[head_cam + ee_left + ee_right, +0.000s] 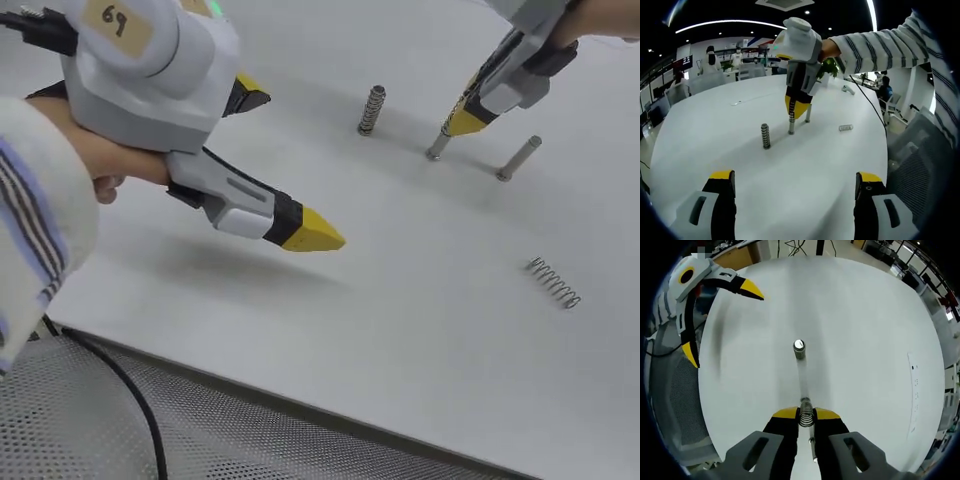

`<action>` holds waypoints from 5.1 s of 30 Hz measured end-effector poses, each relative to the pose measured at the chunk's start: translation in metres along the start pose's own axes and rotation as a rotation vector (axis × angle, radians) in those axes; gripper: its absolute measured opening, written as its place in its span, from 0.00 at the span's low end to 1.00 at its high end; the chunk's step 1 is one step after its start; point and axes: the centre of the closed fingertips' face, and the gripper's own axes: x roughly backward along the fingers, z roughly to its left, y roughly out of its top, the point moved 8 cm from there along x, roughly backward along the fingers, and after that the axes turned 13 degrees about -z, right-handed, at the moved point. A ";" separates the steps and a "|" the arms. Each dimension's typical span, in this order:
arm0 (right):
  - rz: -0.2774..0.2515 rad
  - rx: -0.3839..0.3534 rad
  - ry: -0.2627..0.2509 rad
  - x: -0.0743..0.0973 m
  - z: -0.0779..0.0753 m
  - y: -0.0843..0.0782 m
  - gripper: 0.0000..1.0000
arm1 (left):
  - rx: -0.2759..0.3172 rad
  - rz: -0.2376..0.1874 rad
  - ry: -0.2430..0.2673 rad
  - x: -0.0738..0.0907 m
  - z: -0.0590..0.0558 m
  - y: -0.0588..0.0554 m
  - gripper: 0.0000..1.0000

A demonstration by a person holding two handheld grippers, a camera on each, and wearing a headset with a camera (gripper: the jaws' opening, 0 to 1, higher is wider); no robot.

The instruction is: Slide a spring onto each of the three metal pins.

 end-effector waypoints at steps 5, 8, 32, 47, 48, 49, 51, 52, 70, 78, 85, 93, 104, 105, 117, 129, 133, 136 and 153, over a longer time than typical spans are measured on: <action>0.019 0.018 0.008 -0.011 0.000 -0.001 0.08 | 0.006 -0.004 0.004 0.000 0.000 0.000 0.98; 0.029 0.018 0.010 -0.014 -0.001 -0.003 0.08 | 0.002 -0.002 0.006 0.001 0.001 -0.001 0.98; 0.026 0.017 0.038 -0.025 -0.006 -0.007 0.08 | 0.008 -0.011 0.025 0.004 0.000 -0.001 0.95; 0.019 0.045 0.041 -0.025 -0.006 -0.010 0.09 | 0.012 0.010 0.014 0.005 -0.001 -0.001 0.95; 0.016 0.046 0.042 -0.026 -0.008 -0.010 0.09 | 0.014 0.014 0.012 0.005 -0.002 -0.002 0.95; 0.009 0.044 0.039 -0.027 -0.009 -0.009 0.09 | 0.013 0.017 0.011 0.005 -0.002 -0.002 0.96; 0.006 0.050 0.036 -0.027 -0.010 -0.010 0.10 | 0.006 0.020 0.010 0.005 -0.002 -0.002 0.95; 0.007 0.054 0.034 -0.027 -0.010 -0.010 0.11 | 0.008 0.020 0.009 0.005 -0.002 -0.001 0.96; -0.005 0.071 -0.006 -0.005 -0.005 -0.014 0.19 | -0.007 0.016 0.024 0.011 -0.004 0.005 0.95; -0.022 0.060 -0.020 0.015 0.009 -0.017 0.24 | 0.002 0.010 0.019 0.018 -0.008 0.010 0.96; -0.052 0.045 -0.053 0.041 0.022 -0.022 0.32 | -0.008 0.014 0.020 0.024 -0.006 0.010 0.96; -0.116 0.002 -0.101 0.067 0.029 -0.033 0.34 | -0.004 0.012 0.018 0.027 -0.011 0.015 0.97; -0.229 -0.074 -0.194 0.102 0.051 -0.053 0.39 | 0.008 -0.003 0.021 0.028 -0.019 0.020 0.96; -0.240 -0.085 -0.199 0.105 0.053 -0.055 0.39 | 0.009 -0.002 0.020 0.027 -0.019 0.020 0.96; -0.353 -0.256 -0.308 0.133 0.078 -0.102 0.39 | 0.012 -0.006 0.016 0.028 -0.025 0.023 0.96; -0.488 -0.385 -0.386 0.142 0.102 -0.142 0.44 | 0.020 -0.022 0.007 0.032 -0.023 0.030 0.96; -0.517 -0.414 -0.399 0.139 0.109 -0.150 0.46 | 0.019 -0.021 0.007 0.033 -0.024 0.032 0.96; -0.536 -0.429 -0.394 0.135 0.115 -0.155 0.47 | 0.021 -0.011 0.002 0.034 -0.024 0.031 0.97; -0.650 -0.462 -0.414 0.115 0.135 -0.165 0.73 | 0.030 0.008 -0.004 0.037 -0.026 0.027 0.96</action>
